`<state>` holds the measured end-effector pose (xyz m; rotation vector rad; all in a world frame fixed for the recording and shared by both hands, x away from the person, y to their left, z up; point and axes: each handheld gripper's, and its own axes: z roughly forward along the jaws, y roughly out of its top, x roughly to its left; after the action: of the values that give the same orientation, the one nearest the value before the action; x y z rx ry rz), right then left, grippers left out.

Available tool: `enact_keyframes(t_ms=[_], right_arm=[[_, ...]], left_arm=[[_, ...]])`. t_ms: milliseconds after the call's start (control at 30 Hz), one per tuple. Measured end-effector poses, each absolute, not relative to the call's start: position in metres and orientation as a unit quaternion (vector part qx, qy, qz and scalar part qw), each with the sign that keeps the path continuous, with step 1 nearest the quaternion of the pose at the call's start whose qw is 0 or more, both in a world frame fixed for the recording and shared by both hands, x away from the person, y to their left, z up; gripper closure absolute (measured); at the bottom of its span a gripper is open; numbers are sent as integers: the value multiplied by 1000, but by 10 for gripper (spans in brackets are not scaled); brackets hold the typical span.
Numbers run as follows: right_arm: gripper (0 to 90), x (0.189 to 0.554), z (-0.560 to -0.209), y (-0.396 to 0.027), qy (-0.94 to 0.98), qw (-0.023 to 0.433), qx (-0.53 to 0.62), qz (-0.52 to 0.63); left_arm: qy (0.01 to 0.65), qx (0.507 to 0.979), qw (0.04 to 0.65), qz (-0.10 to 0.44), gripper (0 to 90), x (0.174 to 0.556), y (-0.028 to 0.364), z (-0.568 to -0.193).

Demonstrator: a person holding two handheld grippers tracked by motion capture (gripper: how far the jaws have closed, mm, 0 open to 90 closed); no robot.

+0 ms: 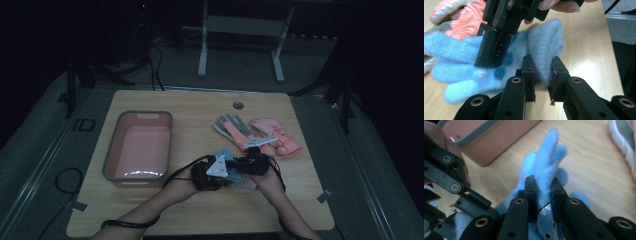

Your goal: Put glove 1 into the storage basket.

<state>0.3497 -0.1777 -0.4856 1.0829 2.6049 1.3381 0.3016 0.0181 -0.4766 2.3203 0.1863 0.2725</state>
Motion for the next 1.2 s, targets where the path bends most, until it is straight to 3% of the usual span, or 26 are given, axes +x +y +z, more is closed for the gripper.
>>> enact_keyframes(t_ms=[633,1200], right_arm=[[799,380,-438,-114,835,19,303,459],[799,399,-423,-40,846,-3,261,464]], left_arm=[[103,915,358,157,777,320,72,-436],[151,910,340,180,776,321,139,-424]])
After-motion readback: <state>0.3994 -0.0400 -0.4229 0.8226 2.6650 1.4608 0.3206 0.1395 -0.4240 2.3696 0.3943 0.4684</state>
